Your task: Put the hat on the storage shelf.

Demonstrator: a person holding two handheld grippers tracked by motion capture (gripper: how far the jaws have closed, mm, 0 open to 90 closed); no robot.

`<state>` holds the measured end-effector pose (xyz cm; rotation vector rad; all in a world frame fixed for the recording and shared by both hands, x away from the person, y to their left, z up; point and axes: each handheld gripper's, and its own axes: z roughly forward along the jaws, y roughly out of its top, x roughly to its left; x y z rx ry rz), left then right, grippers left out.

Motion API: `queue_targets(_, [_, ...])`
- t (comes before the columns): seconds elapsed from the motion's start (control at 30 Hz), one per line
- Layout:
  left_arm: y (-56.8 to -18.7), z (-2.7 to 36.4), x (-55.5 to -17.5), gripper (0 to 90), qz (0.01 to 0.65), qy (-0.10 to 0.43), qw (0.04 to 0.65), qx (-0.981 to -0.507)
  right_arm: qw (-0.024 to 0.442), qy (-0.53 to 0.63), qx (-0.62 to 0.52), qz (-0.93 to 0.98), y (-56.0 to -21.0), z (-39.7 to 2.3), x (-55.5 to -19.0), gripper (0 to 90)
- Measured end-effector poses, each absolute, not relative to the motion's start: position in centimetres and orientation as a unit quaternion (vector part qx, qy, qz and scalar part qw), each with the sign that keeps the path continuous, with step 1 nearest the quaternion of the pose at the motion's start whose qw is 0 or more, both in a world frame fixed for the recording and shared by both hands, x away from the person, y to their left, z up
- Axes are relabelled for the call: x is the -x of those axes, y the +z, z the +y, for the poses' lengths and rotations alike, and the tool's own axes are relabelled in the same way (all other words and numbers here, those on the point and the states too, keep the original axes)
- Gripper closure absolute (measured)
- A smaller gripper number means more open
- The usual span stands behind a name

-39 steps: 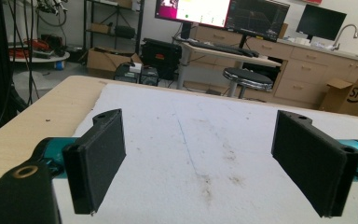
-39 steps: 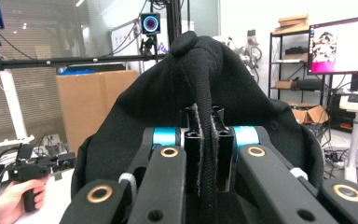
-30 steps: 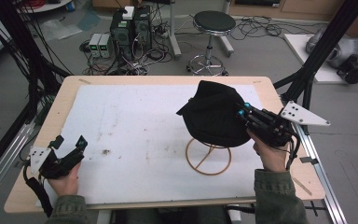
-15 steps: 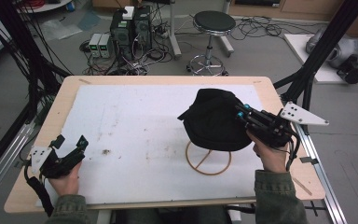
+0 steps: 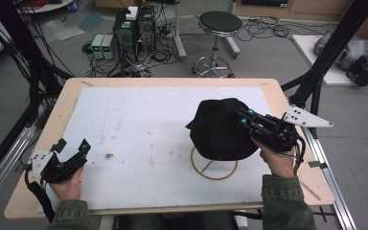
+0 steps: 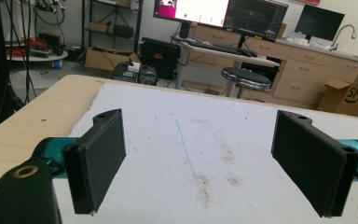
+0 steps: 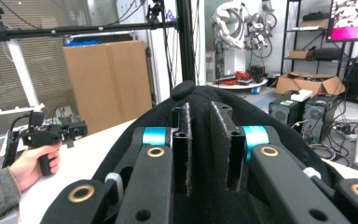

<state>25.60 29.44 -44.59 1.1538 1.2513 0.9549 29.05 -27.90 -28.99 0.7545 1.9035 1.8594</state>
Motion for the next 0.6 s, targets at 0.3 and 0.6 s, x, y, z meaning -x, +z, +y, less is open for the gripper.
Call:
queue_targets(0.3, [-44.61,29.36,-25.63,17.6,0.530,0.405,0.561,-0.490,0.182,0.657,-0.265,0.682,-29.15,-27.82,-29.19,62.9])
queue_targets(0.6, [-44.56,29.43,-25.57,17.6,0.530,0.407,0.560,-0.490,0.198,0.664,-0.276,0.666,-28.93,-28.19,-29.01,40.0])
